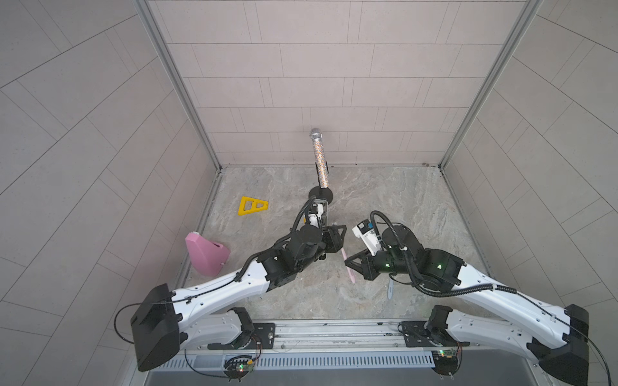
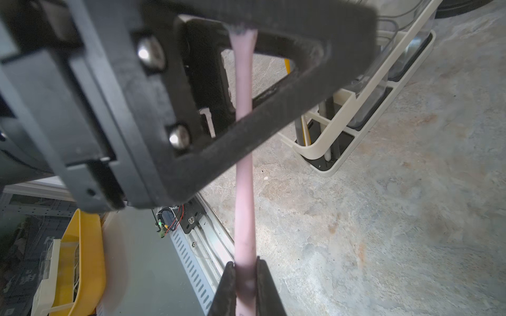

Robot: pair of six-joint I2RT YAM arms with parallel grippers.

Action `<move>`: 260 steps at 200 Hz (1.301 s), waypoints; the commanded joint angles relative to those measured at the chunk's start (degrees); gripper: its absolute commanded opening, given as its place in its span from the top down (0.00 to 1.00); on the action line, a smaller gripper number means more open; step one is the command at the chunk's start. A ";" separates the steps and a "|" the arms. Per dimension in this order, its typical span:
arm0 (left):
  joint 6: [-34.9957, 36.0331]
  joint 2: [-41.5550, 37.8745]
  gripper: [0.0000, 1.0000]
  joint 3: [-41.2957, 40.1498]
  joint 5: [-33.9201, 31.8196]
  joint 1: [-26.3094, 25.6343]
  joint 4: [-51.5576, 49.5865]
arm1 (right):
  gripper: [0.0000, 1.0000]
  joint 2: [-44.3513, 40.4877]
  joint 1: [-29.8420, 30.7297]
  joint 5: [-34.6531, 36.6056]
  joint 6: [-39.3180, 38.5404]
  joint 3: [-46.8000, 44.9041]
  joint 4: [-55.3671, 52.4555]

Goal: Place the toothbrush into the toothbrush holder
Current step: Pick up the toothbrush from the center of the board.

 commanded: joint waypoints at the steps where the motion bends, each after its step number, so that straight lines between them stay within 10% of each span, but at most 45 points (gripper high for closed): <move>1: -1.09 -0.81 0.52 1.09 1.82 0.43 0.22 | 0.92 0.35 0.80 0.97 -1.18 0.62 0.90; 55: -2.18 -0.56 0.86 0.84 3.67 0.97 1.10 | 0.92 1.32 1.25 1.67 -1.87 0.61 0.24; 99: -1.66 -0.49 0.94 0.93 4.38 0.98 0.13 | 0.90 1.73 1.27 3.23 -2.10 -0.46 -0.03; 145: 4.98 -1.61 0.96 3.88 0.44 0.97 -7.30 | 0.41 1.25 1.25 6.01 -2.76 -0.79 -2.20; 187: 20.24 -5.96 0.98 7.61 -14.49 0.98 -15.12 | 0.31 -1.54 0.55 9.84 -2.90 -2.91 -3.89; 260: 40.94 -7.88 0.99 -5.69 -26.63 0.97 21.71 | 0.31 0.08 0.03 9.63 -2.69 -3.65 -2.92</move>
